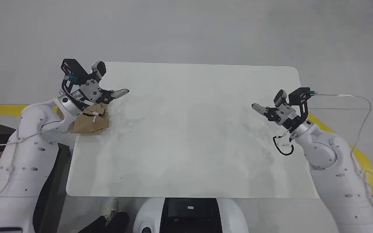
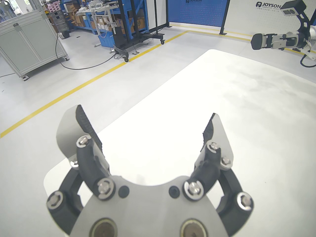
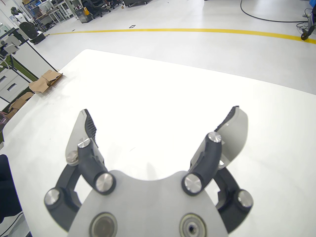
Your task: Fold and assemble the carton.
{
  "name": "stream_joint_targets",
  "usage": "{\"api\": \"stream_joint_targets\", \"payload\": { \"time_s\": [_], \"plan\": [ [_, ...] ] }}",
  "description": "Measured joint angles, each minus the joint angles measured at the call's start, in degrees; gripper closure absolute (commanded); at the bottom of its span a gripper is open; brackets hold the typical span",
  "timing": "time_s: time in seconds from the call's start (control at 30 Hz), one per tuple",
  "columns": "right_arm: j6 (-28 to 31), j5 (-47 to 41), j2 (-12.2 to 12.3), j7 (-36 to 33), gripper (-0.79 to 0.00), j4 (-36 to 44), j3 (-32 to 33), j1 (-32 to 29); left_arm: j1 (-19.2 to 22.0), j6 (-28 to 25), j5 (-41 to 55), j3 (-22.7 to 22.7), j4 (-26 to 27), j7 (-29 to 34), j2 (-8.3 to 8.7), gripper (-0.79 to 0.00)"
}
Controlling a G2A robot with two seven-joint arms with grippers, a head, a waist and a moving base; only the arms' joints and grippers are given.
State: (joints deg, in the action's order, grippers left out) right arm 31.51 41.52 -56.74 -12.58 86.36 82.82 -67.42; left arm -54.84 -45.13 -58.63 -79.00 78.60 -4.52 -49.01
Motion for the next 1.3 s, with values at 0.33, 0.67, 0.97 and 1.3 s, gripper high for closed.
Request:
{"api": "stream_joint_targets", "payload": {
  "time_s": [0.33,0.67,0.97,1.3],
  "plan": [
    [0.0,0.0,0.0,0.0,-0.784,0.0,0.0,0.0,0.0,0.0,0.0,0.0,0.0,0.0,0.0,-0.785],
    [0.0,0.0,0.0,0.0,-0.785,0.0,0.0,0.0,0.0,0.0,0.0,0.0,0.0,0.0,0.0,-0.785],
    [0.0,0.0,0.0,0.0,-0.785,0.0,0.0,0.0,-0.93,3.14,5.38,-0.96,-2.07,3.46,-0.27,-0.785],
    [0.0,0.0,0.0,0.0,-0.785,0.0,0.0,0.0,-1.19,-2.23,43.79,-6.56,-12.43,25.68,0.92,-0.785]
  ]
}}
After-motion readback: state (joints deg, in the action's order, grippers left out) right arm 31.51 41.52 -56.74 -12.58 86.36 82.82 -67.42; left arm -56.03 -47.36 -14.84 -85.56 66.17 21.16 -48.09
